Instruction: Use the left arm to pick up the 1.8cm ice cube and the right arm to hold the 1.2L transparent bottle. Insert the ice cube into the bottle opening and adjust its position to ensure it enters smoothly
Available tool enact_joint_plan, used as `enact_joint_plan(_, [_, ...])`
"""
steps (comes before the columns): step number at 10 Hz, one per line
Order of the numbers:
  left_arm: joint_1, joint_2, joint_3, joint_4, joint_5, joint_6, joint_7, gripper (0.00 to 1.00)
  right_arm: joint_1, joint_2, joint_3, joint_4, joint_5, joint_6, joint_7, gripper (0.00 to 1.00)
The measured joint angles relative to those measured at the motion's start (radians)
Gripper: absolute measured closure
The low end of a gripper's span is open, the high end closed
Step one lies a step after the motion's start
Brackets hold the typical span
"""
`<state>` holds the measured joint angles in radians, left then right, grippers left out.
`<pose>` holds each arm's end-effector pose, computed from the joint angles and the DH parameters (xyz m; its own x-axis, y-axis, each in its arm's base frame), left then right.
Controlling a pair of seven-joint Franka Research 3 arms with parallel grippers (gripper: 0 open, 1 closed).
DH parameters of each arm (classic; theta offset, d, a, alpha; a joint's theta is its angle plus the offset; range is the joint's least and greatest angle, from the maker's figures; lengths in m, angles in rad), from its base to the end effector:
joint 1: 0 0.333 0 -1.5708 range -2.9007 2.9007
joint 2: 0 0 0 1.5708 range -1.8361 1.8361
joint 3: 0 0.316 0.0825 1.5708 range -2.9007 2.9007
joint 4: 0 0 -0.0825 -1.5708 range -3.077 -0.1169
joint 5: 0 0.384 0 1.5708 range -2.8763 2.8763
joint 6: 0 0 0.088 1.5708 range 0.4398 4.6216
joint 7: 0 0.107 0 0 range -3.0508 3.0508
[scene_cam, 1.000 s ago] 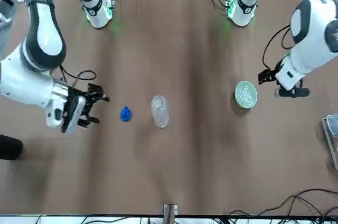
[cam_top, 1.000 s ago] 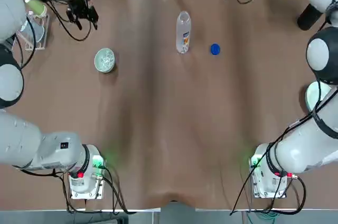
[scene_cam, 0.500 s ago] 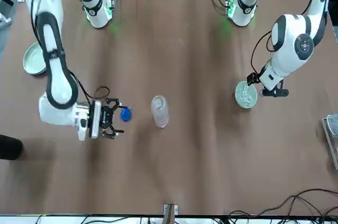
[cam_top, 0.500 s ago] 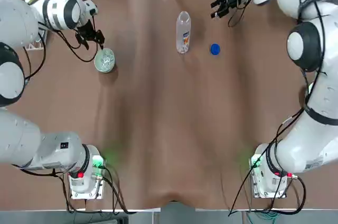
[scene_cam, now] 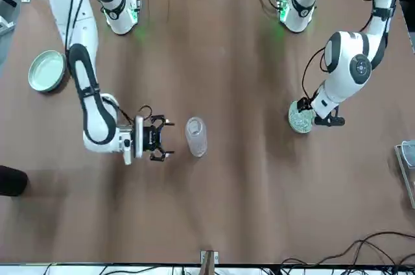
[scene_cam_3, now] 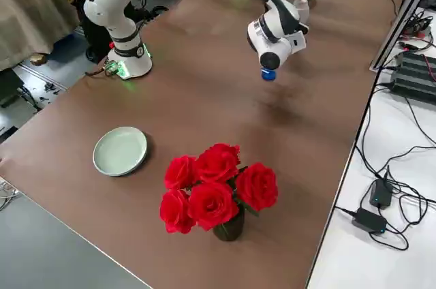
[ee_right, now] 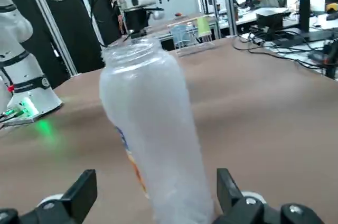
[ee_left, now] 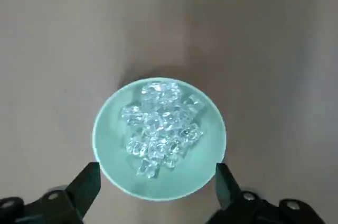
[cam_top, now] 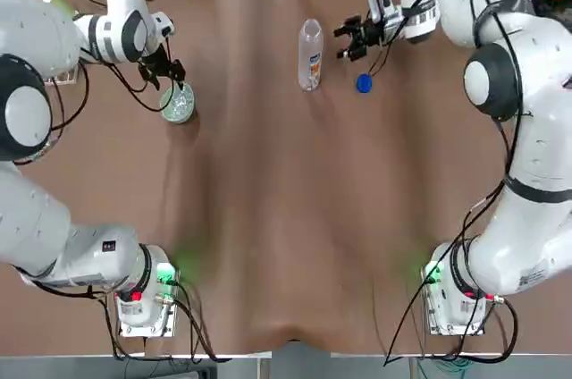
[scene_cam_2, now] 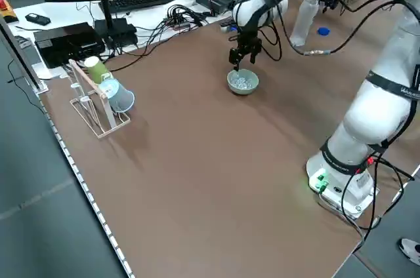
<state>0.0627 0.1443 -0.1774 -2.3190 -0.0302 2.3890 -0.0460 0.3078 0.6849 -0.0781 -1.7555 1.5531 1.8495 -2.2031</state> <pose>0.5088 -0.0594 0.2746 0.9961 -0.0464 -0.0747 -0.0434 -0.9982 0.0410 0.6100 0.2281 0.1946 0.1839 0.2771 0.9431 0.9803 0.0191 -0.1967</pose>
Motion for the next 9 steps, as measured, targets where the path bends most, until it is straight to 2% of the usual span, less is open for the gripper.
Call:
enact_joint_plan(4, [0.0, 0.065, 0.0, 0.0, 0.0, 0.028, 0.0, 0.04, 0.012, 0.069, 0.015, -0.019, 0.133, -0.003, -0.202, 0.0])
enact_joint_plan(7, [0.0, 0.106, 0.001, -0.001, 0.0, 0.08, 0.0, 0.05, 0.012, 0.123, 0.017, -0.019, 0.25, -0.075, -0.318, 0.0])
enact_joint_plan(9, [0.001, 0.134, 0.001, -0.001, 0.0, 0.107, 0.0, 0.05, 0.014, 0.148, 0.021, -0.018, 0.287, -0.093, -0.351, 0.0])
